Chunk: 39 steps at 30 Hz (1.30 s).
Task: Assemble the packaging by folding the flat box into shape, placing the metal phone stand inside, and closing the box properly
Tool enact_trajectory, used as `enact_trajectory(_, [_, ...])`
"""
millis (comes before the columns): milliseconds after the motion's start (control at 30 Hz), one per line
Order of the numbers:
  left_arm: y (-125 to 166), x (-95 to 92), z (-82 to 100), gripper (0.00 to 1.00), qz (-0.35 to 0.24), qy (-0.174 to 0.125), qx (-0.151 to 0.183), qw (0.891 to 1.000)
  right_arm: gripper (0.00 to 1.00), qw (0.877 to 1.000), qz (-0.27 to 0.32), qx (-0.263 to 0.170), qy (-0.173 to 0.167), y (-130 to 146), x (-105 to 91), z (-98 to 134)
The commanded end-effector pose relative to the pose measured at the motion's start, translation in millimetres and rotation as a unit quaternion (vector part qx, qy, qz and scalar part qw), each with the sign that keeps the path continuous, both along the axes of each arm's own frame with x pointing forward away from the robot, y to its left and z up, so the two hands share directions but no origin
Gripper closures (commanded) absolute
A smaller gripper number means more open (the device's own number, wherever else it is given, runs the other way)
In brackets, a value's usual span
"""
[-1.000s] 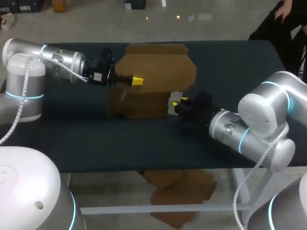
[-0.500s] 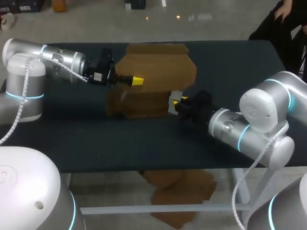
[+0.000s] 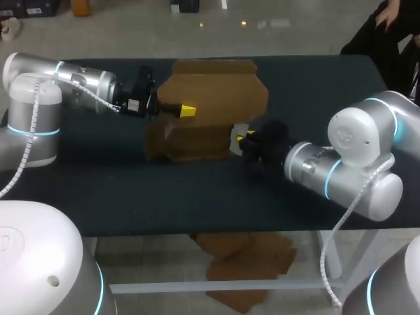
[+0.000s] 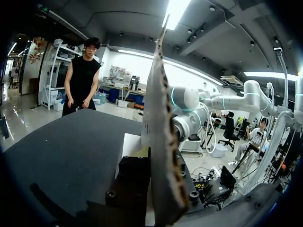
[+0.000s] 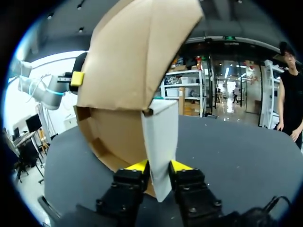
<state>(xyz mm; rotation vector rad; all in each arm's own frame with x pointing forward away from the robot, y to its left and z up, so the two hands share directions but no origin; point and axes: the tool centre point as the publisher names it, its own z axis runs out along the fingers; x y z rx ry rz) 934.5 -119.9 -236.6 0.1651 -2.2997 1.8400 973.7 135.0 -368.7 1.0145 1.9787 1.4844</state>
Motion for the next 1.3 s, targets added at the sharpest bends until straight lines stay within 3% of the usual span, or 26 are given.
enact_trajectory(33, [-4, -0.1, -3.0, 1.0, -0.002, 0.001, 0.0, 1.0, 0.68, 0.918, -0.371, -0.138, -0.037, 16, 8.0, 5])
enact_trajectory(300, [-4, -0.1, -3.0, 1.0, -0.002, 0.001, 0.0, 1.0, 0.67, 0.903, -0.393, -0.169, -0.029, 14, 13.8, 2])
enact_trajectory(467, [-4, -0.1, -3.0, 1.0, -0.002, 0.001, 0.0, 1.0, 0.74, 0.896, -0.405, -0.179, -0.022, 13, 16.8, -1])
enact_trajectory(567, [-4, -0.1, -3.0, 1.0, -0.002, 0.001, 0.0, 1.0, 0.82, 0.893, -0.41, -0.184, -0.022, 12, 18.1, -2])
enact_trajectory(667, [-4, -0.1, -3.0, 1.0, -0.002, 0.001, 0.0, 1.0, 1.0, 0.892, -0.412, -0.185, -0.021, 11, 19.2, -3])
enact_trajectory(700, [-4, -0.1, -3.0, 1.0, -0.002, 0.001, 0.0, 1.0, 1.0, 0.89, -0.414, -0.187, -0.021, 11, 19.3, -3])
enact_trajectory(800, [-4, -0.1, -3.0, 1.0, -0.002, 0.001, 0.0, 1.0, 1.0, 0.891, -0.412, -0.188, -0.023, 10, 19.6, -3])
enact_trajectory(933, [-4, -0.1, -3.0, 1.0, -0.002, 0.001, 0.0, 1.0, 1.0, 0.903, -0.392, -0.174, -0.033, 9, 18.0, -1])
enact_trajectory(1067, [-4, -0.7, -1.6, 1.0, -0.001, -0.003, 0.001, 1.0, 1.0, 0.904, -0.388, -0.176, -0.035, 6, 16.0, 1])
enact_trajectory(1100, [-4, -1.3, -0.2, 0.96, 0.003, -0.012, 0.004, 1.0, 1.0, 0.904, -0.388, -0.176, -0.036, 6, 15.5, 1])
enact_trajectory(1133, [-4, -2.6, 1.5, 0.66, 0.003, -0.017, 0.005, 1.0, 1.0, 0.904, -0.388, -0.176, -0.037, 4, 15.2, 2])
enact_trajectory(1167, [-4, -3.9, 3.2, 0.42, 0.002, -0.02, 0.002, 1.0, 1.0, 0.904, -0.388, -0.176, -0.038, 3, 15.0, 3])
enact_trajectory(1200, [-4, -5.5, 5.1, 0.0, 0.0, -0.026, 0.004, 1.0, 1.0, 0.904, -0.388, -0.175, -0.039, 1, 15.0, 3])
enact_trajectory(1300, [-4, -11.2, 9.2, 0.0, 0.003, -0.04, 0.008, 0.999, 1.0, 0.907, -0.383, -0.172, -0.04, -1, 15.0, 4])
